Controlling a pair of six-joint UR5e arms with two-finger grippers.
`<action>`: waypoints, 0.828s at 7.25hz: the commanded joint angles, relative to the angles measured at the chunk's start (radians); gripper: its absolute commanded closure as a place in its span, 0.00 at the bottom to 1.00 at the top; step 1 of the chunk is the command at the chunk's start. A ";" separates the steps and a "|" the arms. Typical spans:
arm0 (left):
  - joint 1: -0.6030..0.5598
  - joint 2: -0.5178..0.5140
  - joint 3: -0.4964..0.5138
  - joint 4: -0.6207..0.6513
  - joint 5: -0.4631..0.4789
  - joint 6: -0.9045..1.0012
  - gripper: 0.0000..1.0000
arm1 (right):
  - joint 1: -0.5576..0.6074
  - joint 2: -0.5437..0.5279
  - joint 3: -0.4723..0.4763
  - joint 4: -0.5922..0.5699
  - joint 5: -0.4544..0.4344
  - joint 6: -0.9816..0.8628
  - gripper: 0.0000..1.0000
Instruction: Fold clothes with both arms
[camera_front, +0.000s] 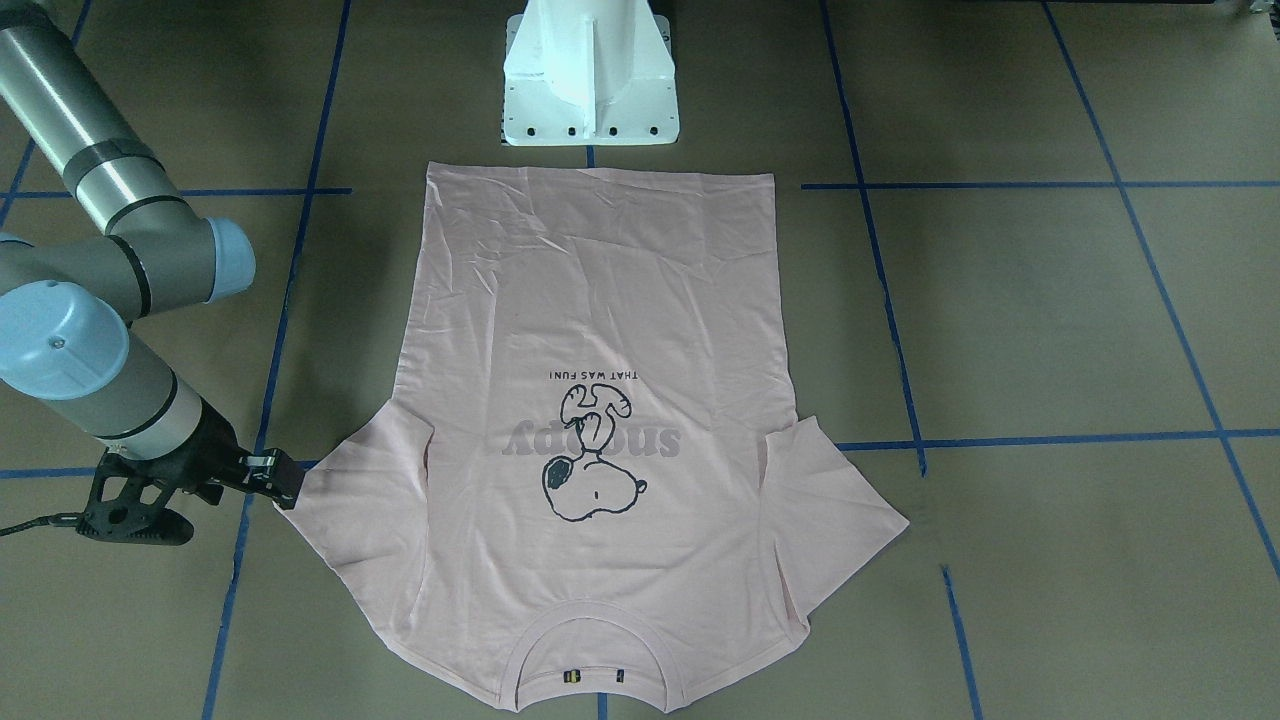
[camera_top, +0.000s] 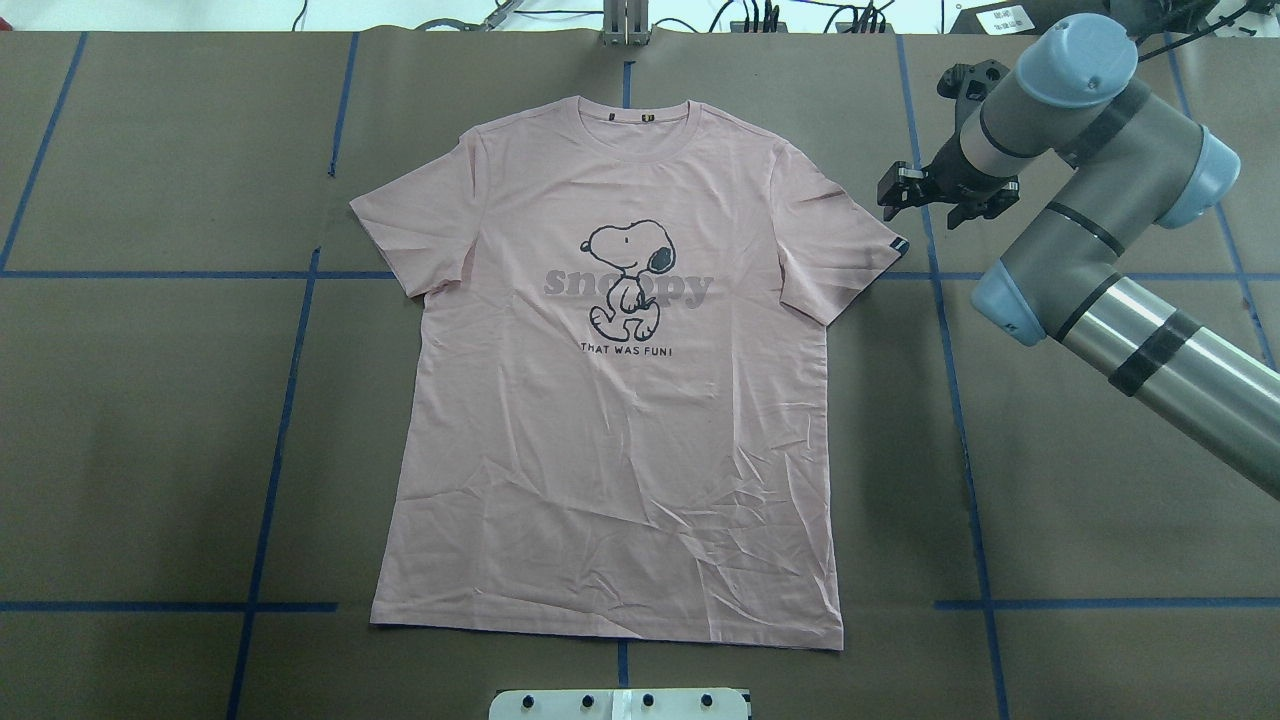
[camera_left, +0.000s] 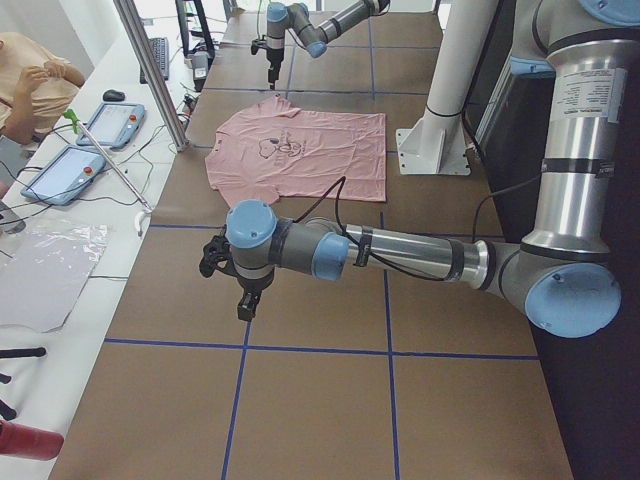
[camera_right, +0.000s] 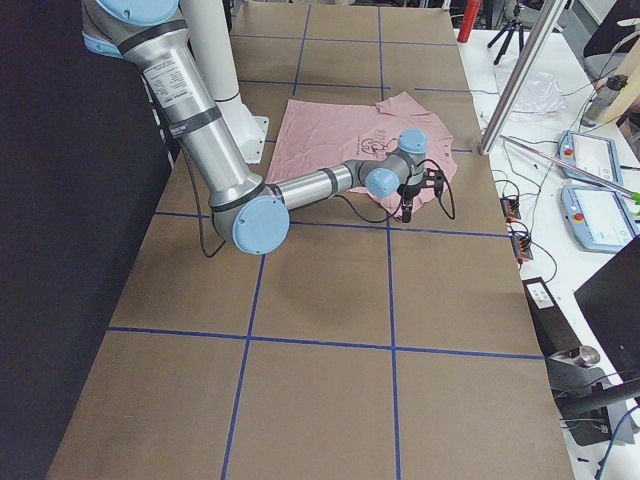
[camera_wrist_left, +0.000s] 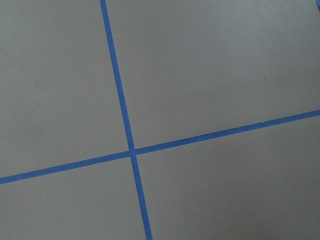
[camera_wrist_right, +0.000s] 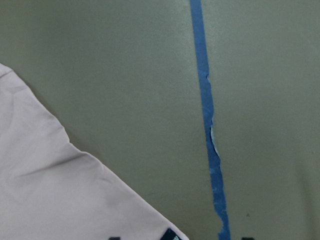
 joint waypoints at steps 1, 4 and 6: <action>0.000 0.001 -0.001 0.001 0.000 -0.001 0.00 | -0.022 0.008 -0.025 0.001 -0.011 0.015 0.21; 0.000 0.001 -0.003 0.003 0.000 -0.001 0.00 | -0.041 0.008 -0.037 0.009 -0.024 0.018 0.30; 0.000 0.001 -0.001 0.001 0.001 -0.001 0.00 | -0.041 0.049 -0.089 0.007 -0.024 0.020 0.32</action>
